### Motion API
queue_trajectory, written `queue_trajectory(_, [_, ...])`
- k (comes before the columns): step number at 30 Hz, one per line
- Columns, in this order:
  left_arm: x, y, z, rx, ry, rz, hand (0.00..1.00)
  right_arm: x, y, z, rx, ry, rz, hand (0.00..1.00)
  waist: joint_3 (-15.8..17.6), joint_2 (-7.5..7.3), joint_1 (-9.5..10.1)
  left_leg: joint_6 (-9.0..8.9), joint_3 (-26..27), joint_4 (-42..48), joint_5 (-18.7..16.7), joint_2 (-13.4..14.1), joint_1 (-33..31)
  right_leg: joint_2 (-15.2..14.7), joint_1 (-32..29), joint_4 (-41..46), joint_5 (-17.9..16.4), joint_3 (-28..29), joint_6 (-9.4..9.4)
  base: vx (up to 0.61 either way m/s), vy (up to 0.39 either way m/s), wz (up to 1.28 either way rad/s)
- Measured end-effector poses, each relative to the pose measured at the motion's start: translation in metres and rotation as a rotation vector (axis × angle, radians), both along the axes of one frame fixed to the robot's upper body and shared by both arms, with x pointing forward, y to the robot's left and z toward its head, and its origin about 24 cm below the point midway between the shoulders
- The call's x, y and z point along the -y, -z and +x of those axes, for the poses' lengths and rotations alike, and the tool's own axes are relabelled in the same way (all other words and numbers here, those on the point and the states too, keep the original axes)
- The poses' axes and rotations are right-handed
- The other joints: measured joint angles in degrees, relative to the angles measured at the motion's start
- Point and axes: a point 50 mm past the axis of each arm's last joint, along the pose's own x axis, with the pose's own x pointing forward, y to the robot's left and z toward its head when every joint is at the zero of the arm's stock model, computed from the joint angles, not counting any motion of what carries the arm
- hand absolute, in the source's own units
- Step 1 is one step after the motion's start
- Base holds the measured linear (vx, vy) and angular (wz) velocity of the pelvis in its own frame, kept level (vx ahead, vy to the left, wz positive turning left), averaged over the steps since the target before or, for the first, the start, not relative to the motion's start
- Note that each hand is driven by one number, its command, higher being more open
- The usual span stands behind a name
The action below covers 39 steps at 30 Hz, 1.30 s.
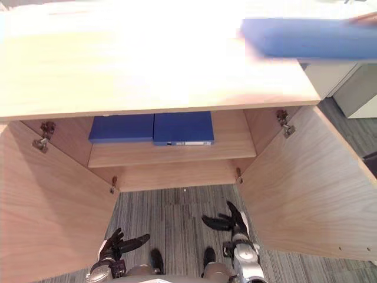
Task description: Walk over to the cabinet, pick up the folder, carry it to the office cabinet, place the folder inside the office cabinet, then close the office cabinet door
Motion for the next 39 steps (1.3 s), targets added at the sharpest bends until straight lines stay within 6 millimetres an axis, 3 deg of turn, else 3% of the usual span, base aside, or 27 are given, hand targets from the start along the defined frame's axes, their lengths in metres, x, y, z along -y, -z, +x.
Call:
queue_trajectory(3, [0.000, 0.001, -0.004, -0.016, 0.012, 0.007, 1.00, 0.013, 0.010, -0.025, -0.094, 0.099, -0.015, 1.00, -0.39, -0.05, -0.10, 0.27, -0.22, -2.62, 1.42, -0.77, 2.38, -0.11, 1.41, -0.20, 0.11, -0.14, 0.15, -0.04, 0.030, 0.03])
queue_trajectory(7, [-0.001, 0.003, -0.012, -0.039, 0.001, 0.008, 1.00, 0.019, 0.016, -0.043, -0.161, 0.160, -0.021, 1.00, -0.44, -0.04, -0.14, 0.87, -1.09, -5.00, 3.16, -1.62, 4.19, -0.49, 2.38, -0.55, 0.49, -0.83, 0.18, -0.10, 0.022, 0.10])
queue_trajectory(13, [-0.014, -0.011, -0.016, 0.037, -0.043, 0.056, 1.00, 0.028, 0.017, -0.054, -0.179, 0.231, -0.020, 1.00, -0.53, 0.03, 0.11, 1.30, -3.07, -5.32, 3.50, -2.83, 4.55, -1.74, 3.78, -1.01, 0.56, -2.14, 0.38, -0.09, 0.039, 0.18])
queue_trajectory(16, [-0.022, -0.046, 0.000, 0.230, -0.041, 0.116, 1.00, 0.029, 0.017, -0.057, -0.183, 0.251, -0.021, 1.00, -0.53, 0.07, 0.20, 1.20, -4.24, -5.33, 3.40, -3.52, 4.55, -2.41, 4.53, -1.07, 0.22, -3.11, 0.56, -0.05, 0.045, 0.21])
queue_trajectory(20, [-0.033, -0.121, 0.034, 0.598, -0.032, 0.232, 1.00, 0.033, 0.018, -0.067, -0.191, 0.318, -0.003, 1.00, -1.26, 1.14, 1.09, 1.50, -5.60, -5.33, 3.19, -4.13, 4.66, -2.94, 5.48, -1.59, -0.29, -3.43, 0.63, 0.00, 0.029, 0.16])
queue_trajectory(23, [-0.036, -0.169, 0.047, 0.797, -0.016, 0.358, 1.00, 0.032, 0.020, -0.074, -0.208, 0.320, 0.003, 1.00, -1.44, 1.48, 1.48, 1.70, -5.75, -5.30, 2.94, -4.35, 5.28, -3.03, 6.30, -1.84, -0.13, -3.50, 0.24, 0.05, 0.018, 0.04])
queue_trajectory(27, [-0.023, -0.244, 0.055, 1.134, 0.048, 0.532, 1.00, 0.031, 0.020, -0.075, -0.207, 0.318, 0.004, 1.00, -1.53, 1.48, 1.29, 1.60, -5.53, -5.02, 2.84, -4.29, 5.71, -2.75, 6.87, -1.82, 0.25, -3.01, 0.84, 0.07, -0.002, -0.03])
queue_trajectory(29, [-0.014, -0.269, 0.059, 1.253, 0.133, 0.618, 1.00, 0.030, 0.020, -0.075, -0.205, 0.310, 0.002, 1.00, -1.74, 1.51, 1.22, 1.60, -5.51, -5.01, 2.82, -4.09, 5.76, -2.49, 6.89, -1.86, 0.25, -2.56, 0.83, 0.03, -0.006, -0.02])
queue_trajectory(32, [0.002, -0.291, 0.070, 1.366, 0.304, 0.742, 1.00, 0.027, 0.020, -0.073, -0.205, 0.276, 0.001, 1.00, -2.35, 1.77, 1.15, 1.48, -5.06, -5.01, 2.74, -3.66, 6.28, -2.06, 7.11, -1.87, 0.25, -1.40, 0.79, 0.01, -0.024, -0.09])
queue_trajectory(39, [0.033, -0.289, 0.095, 1.369, 0.676, 0.996, 1.00, 0.021, 0.021, -0.073, -0.212, 0.218, 0.002, 1.00, -3.16, 1.98, -0.25, 0.54, -3.04, -5.32, 2.13, -2.76, 7.27, -1.32, 6.60, -1.62, -0.39, 0.83, -0.29, -0.05, -0.019, -0.16])
